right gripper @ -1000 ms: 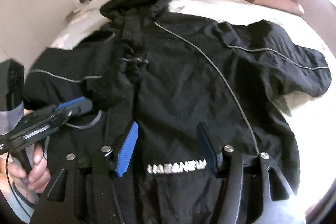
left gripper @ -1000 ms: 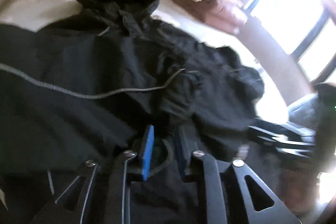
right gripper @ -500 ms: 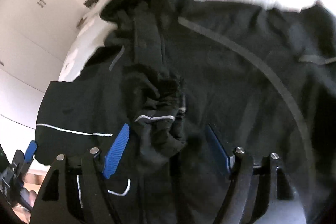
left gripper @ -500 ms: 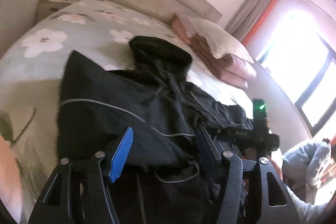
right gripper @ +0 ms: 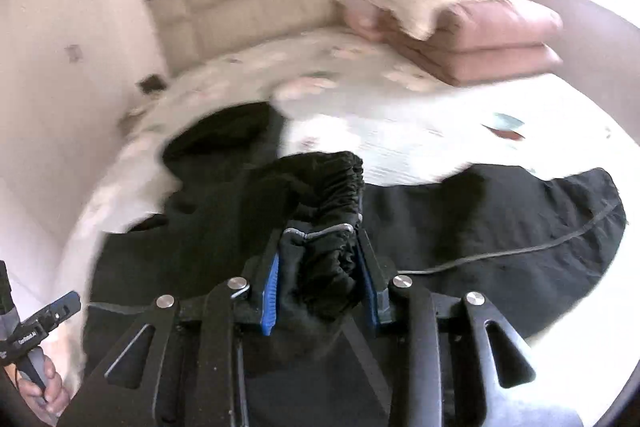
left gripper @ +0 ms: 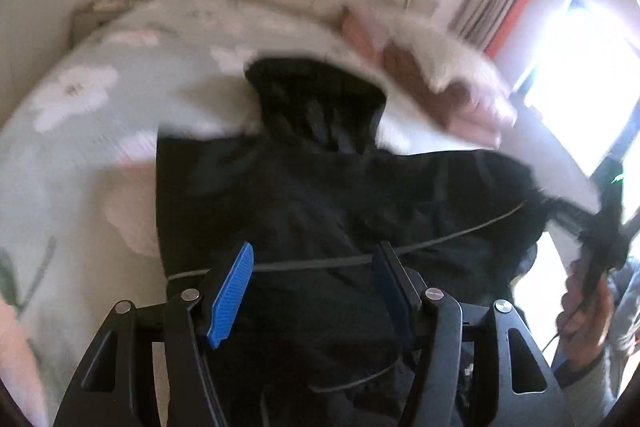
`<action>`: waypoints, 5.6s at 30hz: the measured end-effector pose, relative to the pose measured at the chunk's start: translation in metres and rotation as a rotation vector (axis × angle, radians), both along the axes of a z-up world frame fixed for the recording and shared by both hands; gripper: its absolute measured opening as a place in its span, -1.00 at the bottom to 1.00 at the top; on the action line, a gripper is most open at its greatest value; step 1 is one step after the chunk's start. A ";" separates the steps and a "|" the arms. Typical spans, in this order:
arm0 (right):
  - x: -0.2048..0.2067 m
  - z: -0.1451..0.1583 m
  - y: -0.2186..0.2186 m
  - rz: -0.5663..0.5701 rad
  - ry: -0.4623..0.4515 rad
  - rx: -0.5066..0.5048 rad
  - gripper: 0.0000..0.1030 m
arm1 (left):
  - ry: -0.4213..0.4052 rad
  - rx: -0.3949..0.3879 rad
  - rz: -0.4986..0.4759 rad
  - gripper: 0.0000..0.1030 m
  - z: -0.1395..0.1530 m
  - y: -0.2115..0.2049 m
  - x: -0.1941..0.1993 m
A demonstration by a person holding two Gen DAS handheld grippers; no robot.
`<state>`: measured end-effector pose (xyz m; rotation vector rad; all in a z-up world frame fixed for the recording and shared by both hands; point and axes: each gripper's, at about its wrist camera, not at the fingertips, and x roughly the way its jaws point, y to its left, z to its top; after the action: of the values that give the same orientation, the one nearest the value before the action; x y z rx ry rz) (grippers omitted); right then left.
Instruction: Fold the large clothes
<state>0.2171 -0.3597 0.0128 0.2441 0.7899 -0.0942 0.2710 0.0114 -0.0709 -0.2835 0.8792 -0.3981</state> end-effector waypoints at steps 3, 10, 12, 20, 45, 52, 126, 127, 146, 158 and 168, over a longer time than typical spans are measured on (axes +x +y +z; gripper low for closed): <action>0.014 -0.043 -0.026 -0.040 0.124 0.014 -0.27 | 0.163 0.041 -0.006 0.21 -0.047 -0.019 0.029; 0.023 -0.116 -0.045 -0.036 0.262 0.066 -0.28 | 0.118 0.127 -0.015 0.18 -0.054 -0.031 0.029; 0.021 -0.104 -0.037 -0.018 0.263 0.042 -0.23 | 0.093 0.129 -0.009 0.18 -0.044 -0.031 0.024; -0.011 -0.022 0.021 0.163 0.046 -0.066 0.16 | -0.002 0.061 -0.109 0.18 -0.009 -0.072 0.001; -0.104 -0.031 -0.221 -0.269 0.075 0.042 0.64 | -0.078 0.204 -0.085 0.27 -0.069 -0.100 -0.018; -0.101 -0.088 -0.341 -0.459 0.111 0.157 0.64 | -0.086 0.223 -0.082 0.33 -0.070 -0.103 -0.018; 0.053 -0.117 -0.180 -0.156 0.274 -0.385 0.42 | -0.058 0.260 -0.099 0.38 -0.020 -0.077 -0.072; 0.058 -0.122 -0.187 -0.169 0.289 -0.357 0.23 | -0.056 0.261 -0.097 0.38 -0.022 -0.076 -0.071; 0.026 0.065 0.083 0.408 -0.056 -0.039 -0.40 | -0.202 0.151 0.009 0.38 0.040 0.005 -0.105; 0.060 -0.109 0.292 0.622 0.272 -0.049 0.07 | -0.119 0.120 0.079 0.38 0.008 0.073 -0.106; 0.020 -0.050 0.208 0.639 0.134 0.033 0.25 | -0.003 -0.135 0.014 0.38 -0.014 0.074 -0.061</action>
<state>0.2376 -0.1516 -0.0374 0.0080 0.9711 0.5092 0.2101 0.0858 -0.0847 -0.4131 0.8479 -0.4462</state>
